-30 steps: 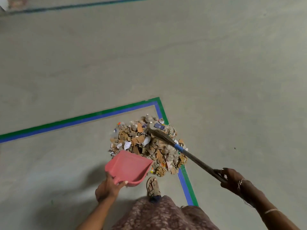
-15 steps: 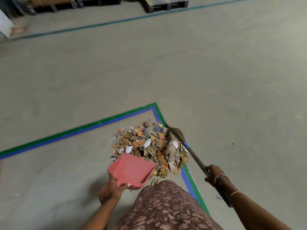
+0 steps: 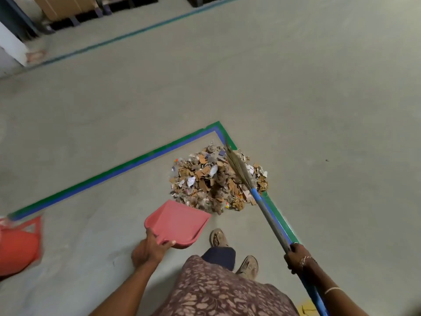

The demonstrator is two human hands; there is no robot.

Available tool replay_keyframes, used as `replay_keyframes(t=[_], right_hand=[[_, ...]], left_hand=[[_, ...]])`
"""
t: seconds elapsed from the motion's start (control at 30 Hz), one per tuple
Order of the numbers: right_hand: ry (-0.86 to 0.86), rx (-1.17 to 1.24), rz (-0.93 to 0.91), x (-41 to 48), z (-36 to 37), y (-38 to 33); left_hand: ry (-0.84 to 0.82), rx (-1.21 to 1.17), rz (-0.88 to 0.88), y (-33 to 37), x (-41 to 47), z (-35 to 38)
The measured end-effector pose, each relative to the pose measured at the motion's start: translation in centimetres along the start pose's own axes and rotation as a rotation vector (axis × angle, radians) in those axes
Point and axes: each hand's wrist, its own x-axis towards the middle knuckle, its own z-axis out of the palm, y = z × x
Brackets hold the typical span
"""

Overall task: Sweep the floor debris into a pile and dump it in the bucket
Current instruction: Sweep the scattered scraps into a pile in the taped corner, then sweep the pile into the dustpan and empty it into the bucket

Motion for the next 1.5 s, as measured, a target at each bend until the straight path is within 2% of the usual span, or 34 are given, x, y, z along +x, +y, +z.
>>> replay_keyframes(t=[0.1, 0.27, 0.43, 0.53, 0.63, 0.77, 0.97, 1.13, 1.33, 1.43, 1.5], right_hand=[[-0.005, -0.039, -0.002, -1.4, 2.3, -0.8], [0.013, 0.026, -0.046, -3.3, 7.1, -0.9], [-0.014, 0.459, -0.135, -8.1, 13.2, -0.3], [-0.035, 0.606, 0.011, -9.2, 18.0, -2.5], [0.015, 0.530, 0.155, -10.4, 22.8, -7.1], [0.033, 0.497, 0.077, -12.8, 27.9, -12.9], [0.119, 0.477, -0.050, -20.4, 33.3, -12.5], [0.067, 0.435, -0.010, -20.7, 33.7, -14.5], [0.220, 0.366, -0.045, -16.9, 34.3, -19.9], [0.237, 0.317, -0.022, -16.6, 35.4, -19.1], [0.194, 0.333, 0.061, -15.9, 35.5, -17.9]], left_hand=[[0.010, -0.062, 0.005, -3.6, 1.1, 1.1], [0.042, -0.004, 0.070, -6.8, 0.0, 0.3], [0.008, 0.027, 0.146, -11.7, 1.4, 0.4], [0.008, 0.018, 0.219, -16.0, 2.9, -0.3], [-0.016, 0.004, 0.261, -21.3, 4.8, -1.0], [-0.030, 0.006, 0.294, -27.8, 6.7, -1.8], [-0.009, 0.046, 0.334, -34.0, 10.0, -4.4], [0.015, 0.080, 0.333, -36.0, 12.1, -6.0], [0.025, 0.114, 0.373, -35.8, 13.5, -6.6], [0.020, 0.126, 0.381, -35.2, 13.9, -6.8], [0.023, 0.131, 0.382, -34.6, 14.1, -6.8]])
